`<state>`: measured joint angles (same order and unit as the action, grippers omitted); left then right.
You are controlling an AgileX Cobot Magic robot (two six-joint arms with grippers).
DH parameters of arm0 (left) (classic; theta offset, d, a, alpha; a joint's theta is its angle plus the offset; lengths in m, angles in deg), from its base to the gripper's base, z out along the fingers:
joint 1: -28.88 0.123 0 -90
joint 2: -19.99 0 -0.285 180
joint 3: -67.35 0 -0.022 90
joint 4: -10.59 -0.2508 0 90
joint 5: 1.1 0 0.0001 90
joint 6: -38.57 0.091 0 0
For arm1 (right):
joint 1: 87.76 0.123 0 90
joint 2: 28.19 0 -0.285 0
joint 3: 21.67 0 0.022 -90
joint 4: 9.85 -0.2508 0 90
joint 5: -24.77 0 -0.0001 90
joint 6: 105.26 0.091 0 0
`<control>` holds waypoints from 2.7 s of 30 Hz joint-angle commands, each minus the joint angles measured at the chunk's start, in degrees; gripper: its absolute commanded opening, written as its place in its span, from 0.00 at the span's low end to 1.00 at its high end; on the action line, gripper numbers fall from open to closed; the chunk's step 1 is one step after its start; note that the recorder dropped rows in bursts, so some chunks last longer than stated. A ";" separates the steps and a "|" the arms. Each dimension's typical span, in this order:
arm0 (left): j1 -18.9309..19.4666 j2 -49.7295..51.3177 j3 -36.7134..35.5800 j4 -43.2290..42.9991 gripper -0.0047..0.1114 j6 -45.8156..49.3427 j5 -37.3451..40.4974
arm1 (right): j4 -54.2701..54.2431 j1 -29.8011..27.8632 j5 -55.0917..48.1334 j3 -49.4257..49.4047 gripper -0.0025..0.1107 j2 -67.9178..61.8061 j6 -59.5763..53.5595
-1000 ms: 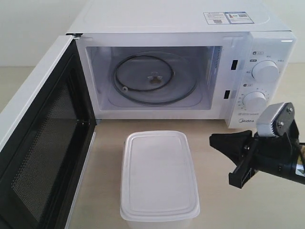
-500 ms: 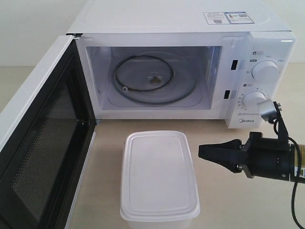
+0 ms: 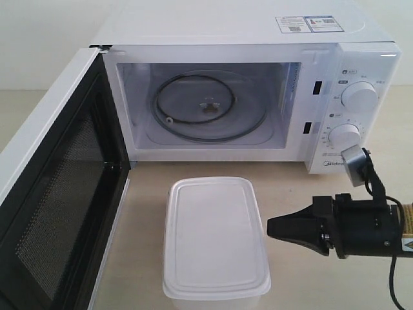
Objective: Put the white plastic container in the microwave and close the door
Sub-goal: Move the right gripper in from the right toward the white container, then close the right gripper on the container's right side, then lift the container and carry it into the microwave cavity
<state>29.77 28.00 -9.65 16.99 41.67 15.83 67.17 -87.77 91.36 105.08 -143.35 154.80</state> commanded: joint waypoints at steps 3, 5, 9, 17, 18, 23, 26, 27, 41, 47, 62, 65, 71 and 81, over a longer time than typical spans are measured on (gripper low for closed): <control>0.16 -0.22 -0.22 -0.20 0.08 -0.11 -0.03 | 6.63 -0.01 3.37 0.14 0.02 -0.20 -1.40; 0.16 -0.22 -0.22 -0.20 0.08 -0.11 -0.03 | 7.82 -0.01 3.37 0.14 0.02 -0.20 -0.52; 0.16 -0.22 -0.22 -0.20 0.08 -0.11 -0.03 | 7.13 -0.01 2.00 0.14 0.11 -0.20 2.22; 0.16 -0.22 -0.22 -0.20 0.08 -0.11 -0.03 | 5.86 -0.01 -8.16 2.39 0.45 -0.20 11.97; 0.16 -0.22 -0.22 -0.20 0.08 -0.11 -0.03 | 7.60 -0.01 -7.48 3.82 0.45 -0.20 14.45; 0.16 -0.22 -0.22 -0.20 0.08 -0.11 -0.03 | 12.92 -0.01 -5.48 7.15 0.45 -0.20 21.13; 0.16 -0.22 -0.22 -0.20 0.08 -0.11 -0.03 | 11.95 4.14 -5.94 7.15 0.45 -0.20 21.13; 0.16 -0.22 -0.22 -0.20 0.08 -0.11 -0.03 | 11.29 5.34 -6.97 7.40 0.45 -0.20 20.67; 0.16 -0.22 -0.22 -0.20 0.08 -0.11 -0.03 | 7.29 8.58 -11.53 8.83 0.43 -0.20 20.55; 0.16 -0.22 -0.22 -0.20 0.08 -0.11 -0.03 | 7.29 8.58 -12.07 8.83 0.21 -0.20 20.55; 0.16 -0.22 -0.22 -0.20 0.08 -0.11 -0.03 | 6.04 8.58 -10.73 8.83 0.02 -0.20 19.48; 0.16 -0.22 -0.22 -0.20 0.08 -0.11 -0.03 | 1.92 8.58 -8.05 8.72 0.02 -0.20 16.09; 0.16 -0.22 -0.22 -0.20 0.08 -0.11 -0.03 | -3.11 8.58 -1.03 8.72 0.02 -0.09 13.02; 0.16 -0.22 -0.22 -0.20 0.08 -0.11 -0.03 | -9.05 8.58 -3.86 8.72 0.02 1.18 12.36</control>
<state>29.77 28.00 -9.65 16.99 41.67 15.83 59.45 -79.20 87.81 113.78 -142.95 167.94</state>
